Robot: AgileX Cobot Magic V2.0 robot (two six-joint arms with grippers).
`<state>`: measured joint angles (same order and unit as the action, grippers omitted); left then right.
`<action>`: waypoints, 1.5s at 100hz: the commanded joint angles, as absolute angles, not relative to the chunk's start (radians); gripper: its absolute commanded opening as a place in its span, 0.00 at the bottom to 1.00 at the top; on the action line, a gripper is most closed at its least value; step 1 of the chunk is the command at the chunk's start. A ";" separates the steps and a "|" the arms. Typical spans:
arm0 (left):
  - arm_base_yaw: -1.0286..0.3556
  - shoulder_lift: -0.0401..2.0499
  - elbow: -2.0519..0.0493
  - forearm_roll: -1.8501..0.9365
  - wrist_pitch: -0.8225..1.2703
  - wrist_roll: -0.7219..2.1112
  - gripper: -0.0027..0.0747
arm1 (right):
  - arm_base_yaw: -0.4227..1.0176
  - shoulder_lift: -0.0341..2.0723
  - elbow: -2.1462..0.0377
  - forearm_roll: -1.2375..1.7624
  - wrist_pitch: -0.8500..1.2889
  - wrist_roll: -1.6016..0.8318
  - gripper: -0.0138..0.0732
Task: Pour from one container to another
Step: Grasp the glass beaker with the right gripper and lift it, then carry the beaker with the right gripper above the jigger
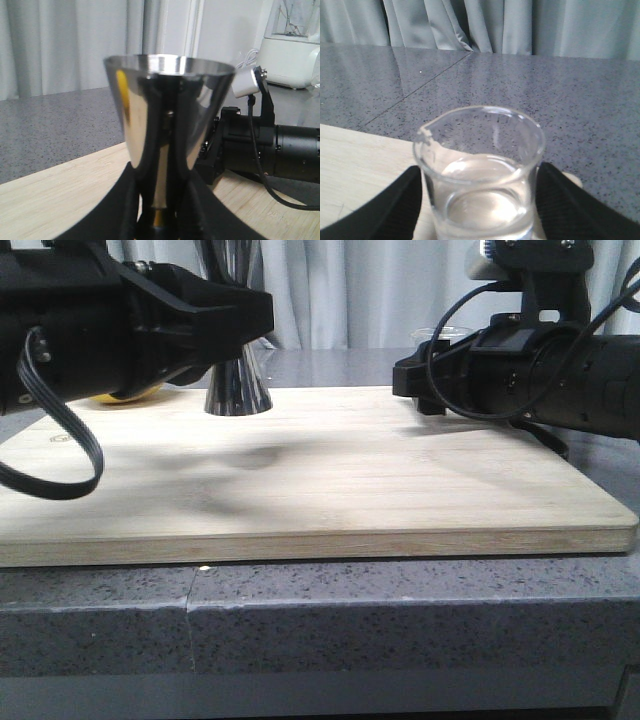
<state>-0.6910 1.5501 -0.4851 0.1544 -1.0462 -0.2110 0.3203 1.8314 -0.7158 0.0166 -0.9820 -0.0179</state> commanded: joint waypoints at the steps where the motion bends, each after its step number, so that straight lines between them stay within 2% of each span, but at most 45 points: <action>1: -0.697 1.510 -0.509 0.146 -1.135 -0.219 0.01 | 0.313 1.794 -0.742 0.006 -1.073 -0.023 0.60; 37: -0.697 1.510 -0.509 0.146 -1.135 -0.219 0.01 | 0.313 1.794 -0.742 0.006 -1.125 -0.023 0.49; 77: -0.697 1.510 -0.509 0.159 -1.135 -0.219 0.01 | 0.313 1.770 -0.742 -0.035 -1.109 -0.023 0.49; 150: -0.697 1.510 -0.509 0.254 -1.146 -0.267 0.01 | 0.313 1.333 -0.742 -0.298 -0.812 -0.023 0.49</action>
